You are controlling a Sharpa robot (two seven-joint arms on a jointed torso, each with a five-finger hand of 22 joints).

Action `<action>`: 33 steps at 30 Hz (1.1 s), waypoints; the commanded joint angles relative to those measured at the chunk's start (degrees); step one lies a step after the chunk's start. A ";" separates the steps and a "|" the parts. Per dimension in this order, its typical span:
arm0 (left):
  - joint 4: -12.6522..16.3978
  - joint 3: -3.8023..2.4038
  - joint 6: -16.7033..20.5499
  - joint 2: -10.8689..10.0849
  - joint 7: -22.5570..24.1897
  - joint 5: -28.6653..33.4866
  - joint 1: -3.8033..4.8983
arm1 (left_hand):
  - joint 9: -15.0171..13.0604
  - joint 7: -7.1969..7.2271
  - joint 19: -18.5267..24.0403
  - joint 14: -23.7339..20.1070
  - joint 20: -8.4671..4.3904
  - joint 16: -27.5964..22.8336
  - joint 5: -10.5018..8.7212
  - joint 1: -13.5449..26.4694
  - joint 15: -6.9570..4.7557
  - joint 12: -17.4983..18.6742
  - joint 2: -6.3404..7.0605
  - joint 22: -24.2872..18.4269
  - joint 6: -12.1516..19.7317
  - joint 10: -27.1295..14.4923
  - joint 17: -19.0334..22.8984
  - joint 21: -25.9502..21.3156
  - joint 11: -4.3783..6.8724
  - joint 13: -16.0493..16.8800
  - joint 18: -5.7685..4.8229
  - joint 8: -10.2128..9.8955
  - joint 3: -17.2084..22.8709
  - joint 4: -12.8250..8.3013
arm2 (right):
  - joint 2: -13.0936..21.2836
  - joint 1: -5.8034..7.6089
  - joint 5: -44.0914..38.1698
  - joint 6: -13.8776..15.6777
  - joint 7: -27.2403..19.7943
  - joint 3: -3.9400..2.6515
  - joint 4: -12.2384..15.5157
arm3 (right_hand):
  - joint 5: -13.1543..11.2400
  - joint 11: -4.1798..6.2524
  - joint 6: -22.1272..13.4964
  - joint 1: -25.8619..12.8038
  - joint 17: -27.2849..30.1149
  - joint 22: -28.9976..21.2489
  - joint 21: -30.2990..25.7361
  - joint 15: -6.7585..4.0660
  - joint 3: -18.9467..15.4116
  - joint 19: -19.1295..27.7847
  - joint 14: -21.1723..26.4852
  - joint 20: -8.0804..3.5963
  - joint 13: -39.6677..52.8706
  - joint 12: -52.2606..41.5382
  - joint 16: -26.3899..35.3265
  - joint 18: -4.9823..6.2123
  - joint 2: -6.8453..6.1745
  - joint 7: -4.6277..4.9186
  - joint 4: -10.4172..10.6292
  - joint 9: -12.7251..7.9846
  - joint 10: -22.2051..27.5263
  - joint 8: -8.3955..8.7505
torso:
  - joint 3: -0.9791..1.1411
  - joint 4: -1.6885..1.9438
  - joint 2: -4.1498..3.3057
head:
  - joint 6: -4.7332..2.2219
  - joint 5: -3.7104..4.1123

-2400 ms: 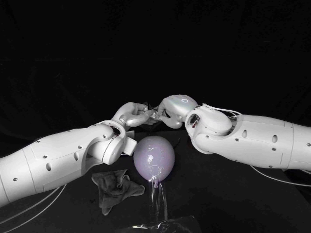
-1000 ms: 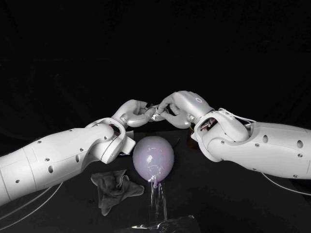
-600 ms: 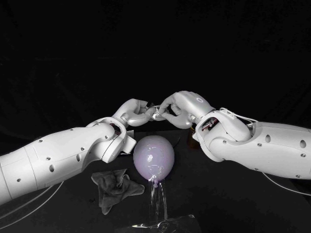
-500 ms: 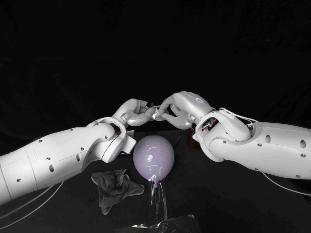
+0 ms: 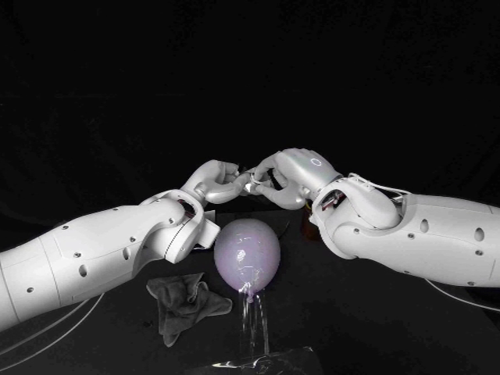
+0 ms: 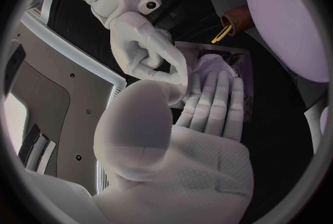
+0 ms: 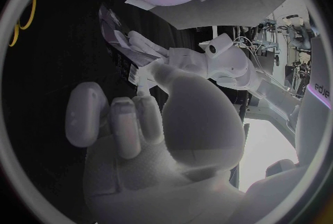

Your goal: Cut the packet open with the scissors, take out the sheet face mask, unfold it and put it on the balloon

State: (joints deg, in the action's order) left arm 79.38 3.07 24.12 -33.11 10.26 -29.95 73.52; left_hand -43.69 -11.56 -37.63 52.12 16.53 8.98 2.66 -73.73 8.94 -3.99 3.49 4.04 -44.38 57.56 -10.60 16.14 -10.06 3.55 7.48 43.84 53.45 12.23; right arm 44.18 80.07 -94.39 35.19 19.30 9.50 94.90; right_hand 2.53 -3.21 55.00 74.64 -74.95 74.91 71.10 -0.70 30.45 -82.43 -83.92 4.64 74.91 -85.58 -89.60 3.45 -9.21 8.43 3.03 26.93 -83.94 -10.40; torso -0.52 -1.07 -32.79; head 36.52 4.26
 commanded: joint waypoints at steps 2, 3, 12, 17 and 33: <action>0.34 -0.07 -0.60 0.19 0.92 0.93 0.09 | -0.05 -0.36 -0.45 0.54 0.05 -0.26 0.20 -0.30 -0.01 0.26 0.07 0.05 0.30 0.48 0.07 0.00 -0.03 0.09 -0.31 0.15 0.39 -0.34 | -0.33 0.04 -3.99 -1.10 1.74 -0.03 -0.49 | 0.24 -0.39 -0.30 0.08 -15.05 10.29 -0.04 0.38 -0.02 0.01 -6.08 0.36 12.90 0.23 -0.40 -0.05 -0.28 -0.07 0.34 -0.11 -3.36 0.25 | -0.02 0.04 0.02 | -0.02 0.07; 0.35 -0.07 -0.61 0.19 0.92 0.94 0.09 | -0.05 -0.36 -0.45 0.54 0.05 -0.26 0.20 -0.30 -0.01 0.26 0.07 0.05 0.30 0.48 0.07 0.00 -0.03 0.09 -0.31 0.15 0.39 -0.34 | -0.37 0.04 -4.07 -1.17 1.77 -0.03 -0.54 | 0.24 -0.39 -0.30 0.08 -15.05 10.29 -0.04 0.38 -0.02 0.01 -6.08 0.36 12.90 0.23 -0.40 -0.05 -0.28 -0.07 0.34 -0.11 -3.36 0.25 | -0.02 0.04 0.02 | -0.04 0.07; 0.40 -0.07 -0.63 0.15 0.96 1.14 0.09 | -0.05 -0.36 -0.48 0.56 0.05 -0.26 0.20 -0.30 -0.01 0.25 0.07 0.06 0.31 0.49 0.08 0.01 -0.03 0.09 -0.30 0.16 0.40 -0.34 | -0.74 0.03 -5.25 -2.63 2.69 0.02 -1.33 | 0.23 -0.34 0.38 0.63 -15.05 10.33 0.10 0.43 0.15 -0.04 -6.08 0.56 12.91 0.18 -0.40 -0.04 -0.28 -0.23 0.39 -0.20 -3.37 0.15 | -0.01 0.01 -0.04 | -0.04 0.03; 0.42 -0.07 -0.59 0.09 0.99 1.19 0.09 | -0.05 -0.36 -0.48 0.56 0.05 -0.26 0.20 -0.30 -0.01 0.25 0.07 0.06 0.31 0.49 0.08 0.01 -0.03 0.09 -0.30 0.16 0.40 -0.34 | -0.79 0.03 -5.78 -3.03 3.37 0.04 -1.74 | 0.25 0.19 2.80 0.80 -15.05 10.48 0.66 0.10 1.05 -0.27 -6.08 0.63 12.99 -0.05 -0.40 -0.04 2.24 -0.96 1.72 0.02 -3.50 -0.88 | 0.02 -0.01 0.01 | 0.01 0.01; 0.54 -0.08 -1.19 0.12 0.93 1.36 0.09 | -0.05 -0.36 -0.48 0.56 0.05 -0.26 0.20 -0.30 -0.01 0.25 0.07 0.06 0.31 0.49 0.08 0.01 -0.03 0.09 -0.30 0.16 0.40 -0.34 | -1.27 -0.01 -6.23 -1.62 1.72 0.05 -2.53 | 0.24 3.15 7.81 0.46 -15.05 10.91 2.34 -2.40 1.06 -1.09 -6.08 -1.19 14.35 -2.95 -0.40 -0.25 4.71 -4.39 4.97 2.18 -5.27 -5.65 | 0.00 0.00 -0.01 | 0.22 0.23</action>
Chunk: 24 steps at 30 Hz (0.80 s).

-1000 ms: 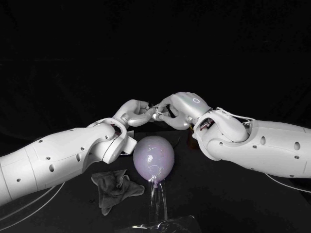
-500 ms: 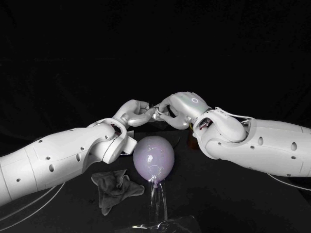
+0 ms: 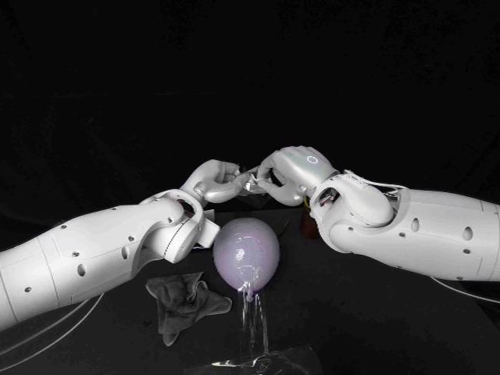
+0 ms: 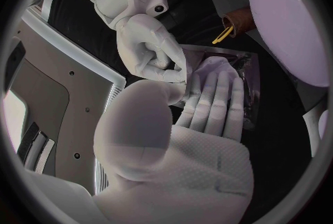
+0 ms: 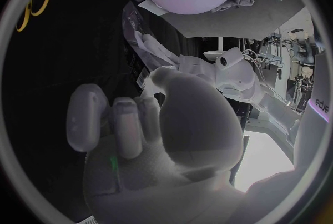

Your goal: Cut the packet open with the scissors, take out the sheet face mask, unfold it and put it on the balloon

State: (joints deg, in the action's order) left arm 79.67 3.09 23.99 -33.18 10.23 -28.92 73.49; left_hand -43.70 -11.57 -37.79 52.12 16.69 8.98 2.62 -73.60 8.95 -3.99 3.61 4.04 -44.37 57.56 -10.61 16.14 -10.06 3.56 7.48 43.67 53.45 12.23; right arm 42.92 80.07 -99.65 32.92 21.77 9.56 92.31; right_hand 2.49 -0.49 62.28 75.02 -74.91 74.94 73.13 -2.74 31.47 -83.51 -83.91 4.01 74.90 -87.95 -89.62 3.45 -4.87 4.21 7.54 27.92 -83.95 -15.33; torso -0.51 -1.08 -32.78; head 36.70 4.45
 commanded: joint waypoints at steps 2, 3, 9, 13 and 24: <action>0.16 -0.10 -1.08 0.22 0.61 0.34 0.11 | -0.05 -0.35 -0.32 0.56 -0.11 -0.26 0.25 -0.43 -0.01 0.25 -0.05 0.06 0.29 0.50 0.08 0.01 -0.02 0.08 -0.30 0.32 0.40 -0.34 | 0.25 -0.01 -0.20 2.03 -1.66 -0.01 0.41 | 0.28 0.54 0.63 0.03 -15.09 10.85 0.20 -0.47 -0.13 0.03 -6.09 -0.67 14.43 -0.74 -0.38 -0.24 0.25 -0.28 0.66 1.34 -5.34 -1.00 | -0.03 0.03 -0.02 | 0.04 0.03; 0.12 -0.10 -1.05 0.23 0.42 0.34 0.12 | -0.05 -0.34 -0.42 0.65 -0.11 -0.27 0.25 -0.43 -0.03 0.25 -0.03 0.08 0.30 0.56 0.10 0.04 -0.01 0.08 -0.25 0.38 0.45 -0.34 | 0.40 -0.02 0.23 2.71 -2.13 -0.01 0.60 | 0.28 0.62 0.68 0.04 -15.09 10.84 0.15 -0.54 -0.23 0.04 -6.09 -0.75 14.51 -0.90 -0.38 -0.23 0.16 -0.37 0.77 1.44 -5.43 -1.20 | -0.01 0.04 -0.02 | 0.03 0.04; -0.45 -0.10 -0.82 0.39 -2.21 0.25 0.12 | -0.04 -0.35 -0.60 0.75 -0.12 -0.29 0.25 -0.40 -0.05 0.24 0.07 0.11 0.29 0.65 0.12 0.11 0.00 0.09 -0.18 0.45 0.46 -0.32 | 2.13 0.01 9.13 8.95 -10.23 -0.13 1.89 | 0.29 0.75 0.66 0.26 -15.09 10.64 -0.63 -0.66 -0.35 0.35 -6.09 -0.88 14.65 -1.16 -0.38 -0.09 0.00 -0.52 0.83 1.59 -5.57 -1.50 | 0.00 -0.01 0.02 | -0.08 -0.05; -1.19 -0.10 -0.55 0.57 -3.99 0.14 0.12 | -0.03 -0.35 -0.72 0.81 -0.13 -0.30 0.25 -0.38 -0.07 0.24 0.12 0.13 0.28 0.69 0.13 0.16 0.01 0.08 -0.12 0.48 0.47 -0.31 | 2.89 0.26 19.76 10.44 -18.48 -0.27 1.95 | 0.29 0.79 0.34 0.66 -15.09 10.55 -1.00 -0.74 -0.30 0.50 -6.09 -0.99 14.48 -0.83 -0.38 -0.03 0.02 -0.52 0.80 1.68 -5.39 -1.63 | 0.06 -0.05 0.07 | -0.12 -0.27; -3.37 -0.10 -0.34 1.27 -6.94 0.00 0.14 | 0.02 -0.32 -1.06 0.97 -0.15 -0.35 0.26 -0.34 -0.10 0.25 0.22 0.19 0.21 0.80 0.17 0.30 0.03 0.08 0.04 0.56 0.54 -0.29 | 3.19 1.98 43.88 10.00 -32.81 -0.71 1.42 | 0.29 0.69 -0.36 1.48 -15.09 10.47 -1.31 -0.72 -0.25 0.66 -6.09 -1.08 14.37 -0.60 -0.38 0.00 0.21 -0.35 0.61 1.88 -5.26 -1.92 | 0.02 -0.03 0.01 | -0.09 -0.27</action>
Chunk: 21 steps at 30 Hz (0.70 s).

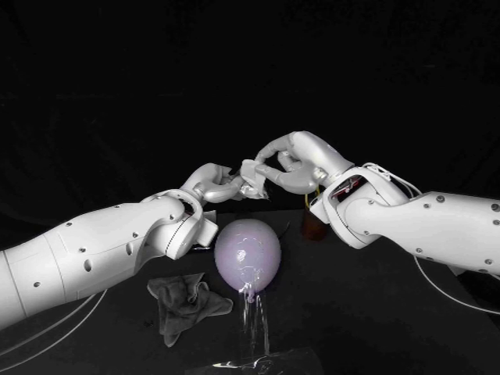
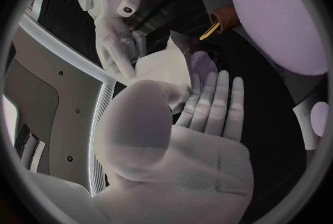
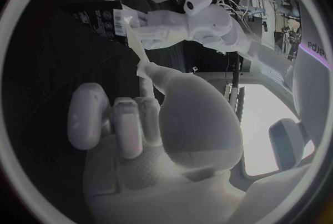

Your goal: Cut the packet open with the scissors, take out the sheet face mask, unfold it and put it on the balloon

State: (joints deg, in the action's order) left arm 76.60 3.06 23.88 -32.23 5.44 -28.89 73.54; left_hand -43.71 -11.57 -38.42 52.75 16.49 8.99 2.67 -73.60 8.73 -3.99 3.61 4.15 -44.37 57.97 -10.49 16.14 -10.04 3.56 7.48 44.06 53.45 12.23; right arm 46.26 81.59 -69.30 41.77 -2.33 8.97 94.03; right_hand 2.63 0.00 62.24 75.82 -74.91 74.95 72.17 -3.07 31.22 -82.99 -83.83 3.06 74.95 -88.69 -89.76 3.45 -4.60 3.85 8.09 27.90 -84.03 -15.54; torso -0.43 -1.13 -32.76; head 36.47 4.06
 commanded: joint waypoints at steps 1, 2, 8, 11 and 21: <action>-0.46 -0.08 -0.26 0.39 -2.33 -0.05 0.10 | 0.03 -0.32 -0.43 0.34 0.05 -0.35 0.20 -0.34 0.12 0.24 0.23 0.07 0.21 0.40 0.06 0.30 0.01 0.09 0.04 0.17 0.54 -0.29 | -0.29 0.66 15.13 0.95 -9.04 -0.16 -0.54 | 0.15 0.21 -0.32 0.68 -15.09 10.47 -0.34 -0.38 0.00 0.13 -6.17 -0.13 14.32 0.14 -0.24 0.00 -0.05 0.01 0.05 1.89 -5.18 -1.71 | -0.05 0.02 0.00 | 0.15 0.11; -0.60 -0.08 -0.28 0.47 -2.49 -0.07 0.10 | 0.03 -0.32 -0.43 0.34 0.05 -0.35 0.20 -0.34 0.12 0.24 0.23 0.07 0.21 0.40 0.06 0.30 0.01 0.09 0.04 0.17 0.54 -0.29 | -0.48 0.84 16.71 0.67 -9.27 -0.19 -0.82 | 0.15 0.20 -0.37 0.75 -15.09 10.44 -0.45 -0.38 0.00 0.17 -6.17 -0.14 14.35 0.09 -0.24 0.02 -0.04 0.02 0.02 1.91 -5.21 -1.74 | -0.07 0.02 0.02 | 0.20 0.12; -1.20 -0.08 -0.52 0.75 -3.14 -0.09 0.10 | 0.03 -0.32 -0.46 0.36 0.05 -0.35 0.20 -0.34 0.11 0.24 0.23 0.07 0.21 0.41 0.06 0.31 0.02 0.09 0.05 0.18 0.54 -0.29 | -1.55 1.34 22.98 -0.78 -9.70 -0.26 -2.07 | 0.15 0.16 -0.52 0.97 -15.09 10.33 -0.89 -0.35 0.02 0.35 -6.17 -0.14 14.31 0.17 -0.24 0.09 0.06 0.07 -0.08 1.98 -5.16 -1.86 | -0.14 0.22 0.00 | 0.32 0.01; -1.39 -0.08 -0.74 0.68 -3.40 -0.07 0.10 | 0.05 -0.31 -0.53 0.39 0.05 -0.36 0.20 -0.35 0.10 0.24 0.26 0.08 0.19 0.44 0.07 0.34 0.03 0.09 0.09 0.19 0.57 -0.31 | -1.91 1.56 24.82 -0.80 -9.60 -0.31 -2.69 | 0.15 0.15 -0.56 1.01 -15.09 10.32 -0.94 -0.35 0.02 0.37 -6.17 -0.14 14.31 0.16 -0.24 0.10 0.07 0.09 -0.10 2.00 -5.16 -1.87 | -0.14 0.18 0.01 | 0.43 -0.18; -0.08 -0.16 -7.56 -2.91 -6.29 -0.29 0.78 | 0.28 -0.30 -1.66 0.62 0.00 -0.60 0.21 -0.34 0.07 0.31 0.58 0.28 0.10 0.56 0.21 0.86 0.05 0.06 0.64 0.26 0.80 -0.50 | -1.77 2.37 29.26 0.35 -9.42 -0.52 -4.49 | 0.15 0.10 -0.71 1.20 -15.09 10.27 -1.14 -0.32 0.04 0.45 -6.17 -0.13 14.25 0.28 -0.24 0.13 0.16 0.15 -0.21 2.06 -5.09 -1.98 | -0.06 0.10 -0.05 | 0.87 -0.85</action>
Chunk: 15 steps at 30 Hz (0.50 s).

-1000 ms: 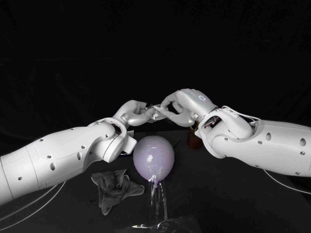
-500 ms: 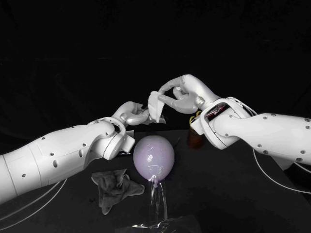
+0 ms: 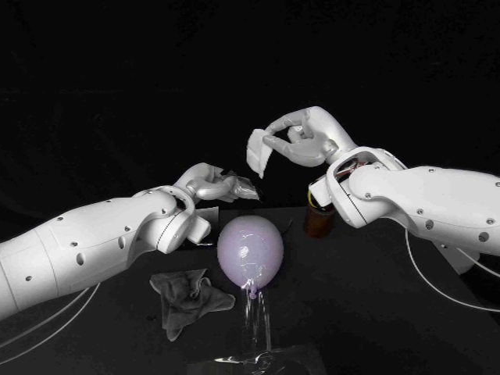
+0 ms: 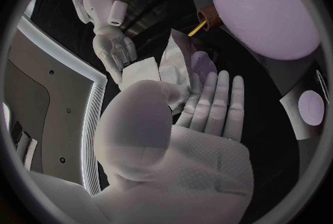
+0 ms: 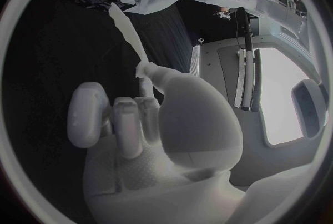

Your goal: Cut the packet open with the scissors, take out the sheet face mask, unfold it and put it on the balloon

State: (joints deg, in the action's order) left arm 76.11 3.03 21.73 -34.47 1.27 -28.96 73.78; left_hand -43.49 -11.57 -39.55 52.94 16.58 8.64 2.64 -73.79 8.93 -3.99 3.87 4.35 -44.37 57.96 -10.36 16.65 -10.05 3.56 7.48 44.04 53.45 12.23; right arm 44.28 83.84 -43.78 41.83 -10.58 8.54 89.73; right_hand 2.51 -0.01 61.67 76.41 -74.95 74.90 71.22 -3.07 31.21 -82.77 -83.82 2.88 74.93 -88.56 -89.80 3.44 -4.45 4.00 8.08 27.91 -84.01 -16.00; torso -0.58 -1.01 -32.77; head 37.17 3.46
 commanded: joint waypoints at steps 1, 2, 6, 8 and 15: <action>0.67 -0.12 -7.31 -1.60 -2.92 -0.14 0.92 | 0.08 -0.29 -0.66 0.48 -0.10 -0.26 0.24 -0.15 -0.13 0.30 0.36 0.10 0.07 0.60 0.09 0.41 0.06 0.06 0.69 0.29 0.81 -0.53 | 0.50 0.20 4.32 0.40 -1.23 -0.13 -0.27 | 0.28 0.10 -0.17 0.64 -15.05 10.31 -0.21 -0.32 0.05 0.25 -6.18 0.05 14.24 0.24 -0.20 0.14 0.01 0.01 -0.23 2.07 -5.06 -1.54 | 0.09 -0.02 -0.03 | 0.26 -0.39; 0.81 -0.12 -8.52 -2.16 -3.42 -0.10 1.18 | 0.09 -0.29 -0.68 0.49 -0.10 -0.26 0.24 -0.14 -0.14 0.30 0.37 0.10 0.07 0.60 0.09 0.42 0.06 0.06 0.70 0.29 0.81 -0.53 | 0.69 0.25 4.64 0.46 -1.26 -0.14 -0.30 | 0.28 0.10 -0.17 0.64 -15.05 10.31 -0.21 -0.32 0.05 0.25 -6.18 0.05 14.24 0.24 -0.20 0.14 0.01 0.01 -0.23 2.07 -5.06 -1.54 | 0.09 -0.01 -0.01 | 0.38 -0.53; 1.30 -0.10 -14.41 -4.89 -5.30 0.02 2.66 | 0.18 -0.27 -1.07 0.67 -0.10 -0.29 0.24 -0.09 -0.18 0.28 0.46 0.17 0.00 0.73 0.12 0.61 0.10 0.07 0.87 0.31 0.85 -0.54 | 1.74 0.56 5.61 0.52 -1.32 -0.18 -0.54 | 0.28 0.10 -0.17 0.64 -15.05 10.31 -0.21 -0.32 0.05 0.25 -6.18 0.05 14.24 0.24 -0.20 0.14 0.01 0.01 -0.23 2.07 -5.06 -1.54 | 0.07 -0.09 0.04 | 0.63 -1.03; 1.45 -0.09 -17.40 -6.36 -6.12 0.15 3.46 | 0.25 -0.26 -1.39 0.78 -0.11 -0.31 0.23 -0.02 -0.20 0.28 0.52 0.22 -0.04 0.80 0.15 0.77 0.11 0.07 1.03 0.31 0.87 -0.49 | 2.23 0.69 6.01 0.50 -1.31 -0.19 -0.79 | 0.28 0.09 -0.23 0.72 -15.05 10.27 -0.39 -0.31 0.05 0.32 -6.18 0.05 14.20 0.31 -0.20 0.17 0.03 0.04 -0.28 2.09 -5.02 -1.57 | 0.07 -0.12 0.06 | 0.96 -1.43; 1.81 0.02 -26.30 -12.53 -9.63 0.35 6.40 | 0.58 -0.13 -2.62 1.38 -0.12 -0.34 0.22 0.30 -0.36 0.22 0.71 0.39 -0.27 1.22 0.21 1.33 0.26 0.09 1.68 0.34 0.89 -0.05 | 3.45 0.89 7.16 0.12 -1.34 -0.16 -1.98 | 0.28 0.09 -0.23 0.72 -15.05 10.27 -0.39 -0.31 0.05 0.32 -6.18 0.05 14.20 0.31 -0.20 0.17 0.03 0.04 -0.28 2.09 -5.02 -1.57 | 0.09 0.04 0.18 | 2.54 -2.75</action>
State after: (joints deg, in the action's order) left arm 77.63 3.05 3.39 -46.69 -5.14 -28.91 79.95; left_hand -42.95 -11.57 -41.90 54.06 16.49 8.42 2.62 -73.49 8.61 -3.99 4.18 4.68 -44.37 58.70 -10.20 17.78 -9.72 3.56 8.42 44.22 53.72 12.50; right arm 47.68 84.66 -38.09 42.04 -11.06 8.41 87.85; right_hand 2.39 -0.02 61.29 76.55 -74.92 74.95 71.22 -3.06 31.21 -82.76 -83.82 2.89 74.95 -88.38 -89.74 3.43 -4.30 4.00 8.08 27.91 -84.01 -16.21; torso -0.51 -1.05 -32.66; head 39.11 1.18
